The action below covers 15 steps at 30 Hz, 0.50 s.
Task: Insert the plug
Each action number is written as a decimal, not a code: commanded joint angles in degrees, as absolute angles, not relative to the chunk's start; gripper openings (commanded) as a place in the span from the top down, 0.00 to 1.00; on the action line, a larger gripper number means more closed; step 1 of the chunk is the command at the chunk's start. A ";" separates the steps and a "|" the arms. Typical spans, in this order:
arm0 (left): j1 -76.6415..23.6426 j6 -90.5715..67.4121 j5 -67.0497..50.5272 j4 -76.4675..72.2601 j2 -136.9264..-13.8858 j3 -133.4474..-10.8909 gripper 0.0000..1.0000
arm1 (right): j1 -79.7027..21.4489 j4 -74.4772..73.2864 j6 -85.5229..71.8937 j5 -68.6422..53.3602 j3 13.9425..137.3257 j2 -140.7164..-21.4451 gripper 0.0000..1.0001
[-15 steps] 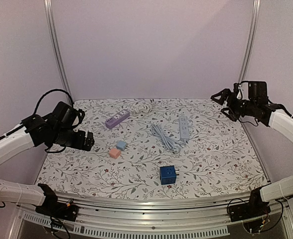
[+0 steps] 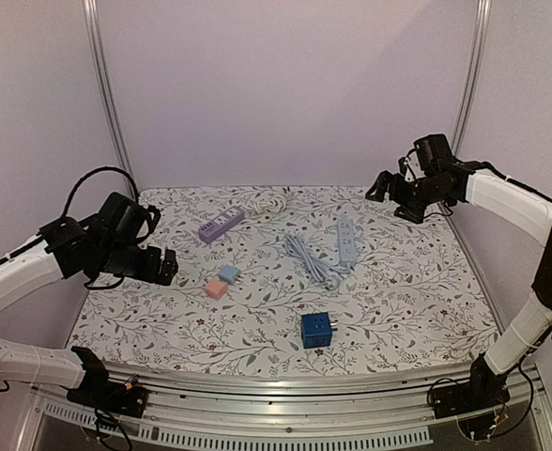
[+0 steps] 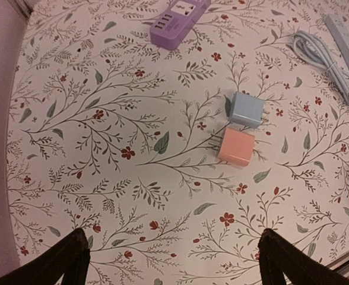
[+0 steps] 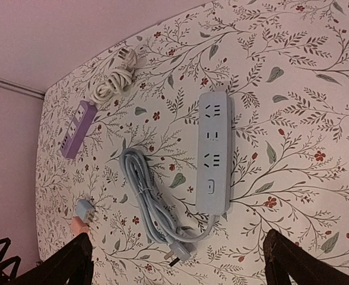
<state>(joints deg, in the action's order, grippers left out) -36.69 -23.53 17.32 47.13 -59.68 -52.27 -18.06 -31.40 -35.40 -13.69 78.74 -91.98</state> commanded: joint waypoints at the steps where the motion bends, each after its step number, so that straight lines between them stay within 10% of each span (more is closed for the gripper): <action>1: -37.28 -21.79 13.62 44.77 -59.83 -53.28 0.01 | -22.54 -35.23 -31.10 -11.87 78.96 -93.33 0.01; 15: -37.35 -22.02 4.72 41.75 -83.69 -57.90 0.04 | -27.32 -35.11 -32.84 -17.54 84.83 -102.47 0.01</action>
